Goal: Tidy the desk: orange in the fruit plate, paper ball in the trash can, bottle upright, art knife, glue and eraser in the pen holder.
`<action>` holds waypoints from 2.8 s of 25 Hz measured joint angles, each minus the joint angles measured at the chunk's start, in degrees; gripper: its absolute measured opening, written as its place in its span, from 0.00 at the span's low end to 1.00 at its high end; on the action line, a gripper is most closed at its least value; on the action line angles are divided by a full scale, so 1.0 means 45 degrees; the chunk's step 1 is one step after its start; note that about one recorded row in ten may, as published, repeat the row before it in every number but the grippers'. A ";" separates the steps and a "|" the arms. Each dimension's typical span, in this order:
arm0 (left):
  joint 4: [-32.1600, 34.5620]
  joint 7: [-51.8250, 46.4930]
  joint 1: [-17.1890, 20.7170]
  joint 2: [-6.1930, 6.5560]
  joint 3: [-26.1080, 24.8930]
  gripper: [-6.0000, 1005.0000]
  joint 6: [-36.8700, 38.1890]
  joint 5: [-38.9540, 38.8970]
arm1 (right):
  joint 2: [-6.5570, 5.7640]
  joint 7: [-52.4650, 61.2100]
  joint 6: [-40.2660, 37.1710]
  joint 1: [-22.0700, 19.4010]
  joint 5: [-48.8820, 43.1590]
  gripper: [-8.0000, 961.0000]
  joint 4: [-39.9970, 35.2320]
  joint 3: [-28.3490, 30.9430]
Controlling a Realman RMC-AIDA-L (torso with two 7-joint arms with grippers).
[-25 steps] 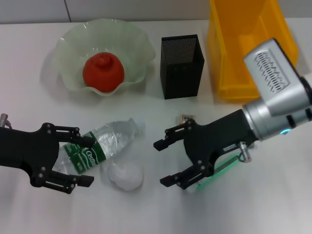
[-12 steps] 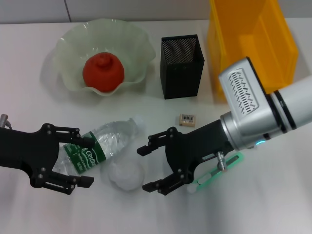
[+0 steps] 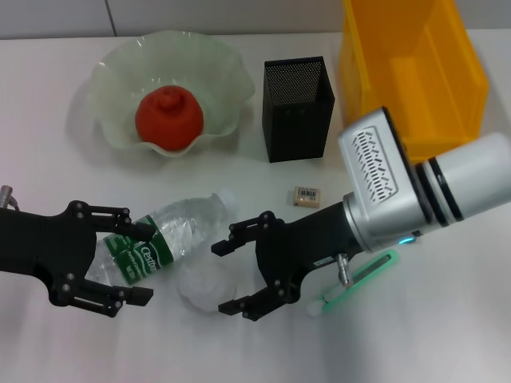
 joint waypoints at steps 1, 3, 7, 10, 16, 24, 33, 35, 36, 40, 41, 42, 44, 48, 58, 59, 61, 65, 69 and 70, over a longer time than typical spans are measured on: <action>-0.0004 0.0000 -0.0005 0.0000 0.0000 0.82 -0.0005 -0.0001 | 0.0001 -0.0045 0.0150 0.0002 0.0168 0.80 0.0002 -0.0229; -0.0013 0.0001 -0.0026 0.0001 0.0000 0.82 -0.0025 0.0000 | 0.0001 -0.0082 0.0474 0.0013 0.0502 0.80 0.0004 -0.0712; -0.0020 0.0002 -0.0057 0.0001 0.0000 0.82 -0.0046 0.0000 | 0.0000 -0.0088 0.1112 0.0023 0.1142 0.79 -0.0043 -0.1788; -0.0020 0.0002 -0.0072 -0.0015 0.0000 0.82 -0.0054 0.0000 | 0.0001 -0.0090 0.1378 0.0023 0.1270 0.79 -0.0088 -0.2090; -0.0035 0.0002 -0.0108 -0.0034 0.0000 0.82 -0.0054 0.0001 | 0.0000 -0.0098 0.1549 0.0009 0.1303 0.78 -0.0096 -0.2125; -0.0072 0.0002 -0.0127 -0.0038 0.0000 0.82 -0.0134 0.0000 | 0.0001 -0.0548 0.1726 -0.0039 0.1909 0.76 -0.0026 -0.2311; -0.0158 0.0002 -0.0138 -0.0023 0.0000 0.82 -0.0151 0.0151 | 0.0000 -0.0514 0.1812 -0.0013 0.1923 0.75 0.0004 -0.2494; -0.0129 0.0001 -0.0138 0.0002 0.0001 0.82 -0.0164 0.0276 | -0.0001 -0.0494 0.1900 -0.0008 0.1930 0.74 0.0004 -0.2537; -0.0105 0.0001 -0.0138 0.0010 0.0000 0.82 -0.0167 0.0335 | 0.0000 -0.0487 0.1933 -0.0009 0.1936 0.74 0.0003 -0.2544; -0.0039 0.0001 -0.0135 0.0054 -0.0018 0.82 -0.0167 0.0469 | -0.0001 -0.0472 0.2056 -0.0069 0.2204 0.73 -0.0049 -0.2657; -0.0037 0.0001 -0.0135 0.0056 -0.0019 0.82 -0.0165 0.0476 | -0.0001 -0.0472 0.2056 -0.0069 0.2204 0.73 -0.0049 -0.2657; -0.0037 0.0001 -0.0135 0.0056 -0.0019 0.82 -0.0165 0.0476 | 0.0000 -0.0472 0.2072 -0.0060 0.2317 0.73 -0.0020 -0.2745; -0.0034 0.0001 -0.0132 0.0066 -0.0019 0.82 -0.0165 0.0494 | -0.0001 -0.0474 0.2154 -0.0047 0.2448 0.73 -0.0001 -0.2870; -0.0033 0.0001 -0.0130 0.0073 -0.0019 0.82 -0.0165 0.0498 | 0.0000 -0.0454 0.2234 -0.0051 0.2475 0.54 -0.0026 -0.2965; -0.0056 0.0001 -0.0128 0.0165 -0.0020 0.82 -0.0139 0.0518 | -0.0048 -0.0302 0.1776 -0.0232 0.2605 0.53 -0.0090 -0.2828; -0.0068 0.0001 -0.0128 0.0165 -0.0020 0.82 -0.0145 0.0522 | -0.0070 -0.0300 0.1651 -0.0276 0.2610 0.53 -0.0096 -0.2781; -0.0078 0.0001 -0.0127 0.0165 -0.0019 0.82 -0.0149 0.0527 | -0.0108 -0.0297 0.1367 -0.0348 0.2610 0.52 -0.0098 -0.2532; -0.0106 0.0001 -0.0128 0.0164 -0.0020 0.82 -0.0153 0.0530 | -0.0200 -0.0293 0.0586 -0.0562 0.2531 0.52 -0.0075 -0.1681; -0.0152 0.0001 -0.0128 0.0159 -0.0020 0.82 -0.0161 0.0530 | -0.0384 -0.0315 -0.0298 -0.0922 0.2498 0.50 -0.0024 -0.0776; -0.0156 0.0001 -0.0128 0.0158 -0.0020 0.82 -0.0159 0.0530 | -0.0485 -0.0340 -0.0678 -0.1128 0.2486 0.50 -0.0007 -0.0356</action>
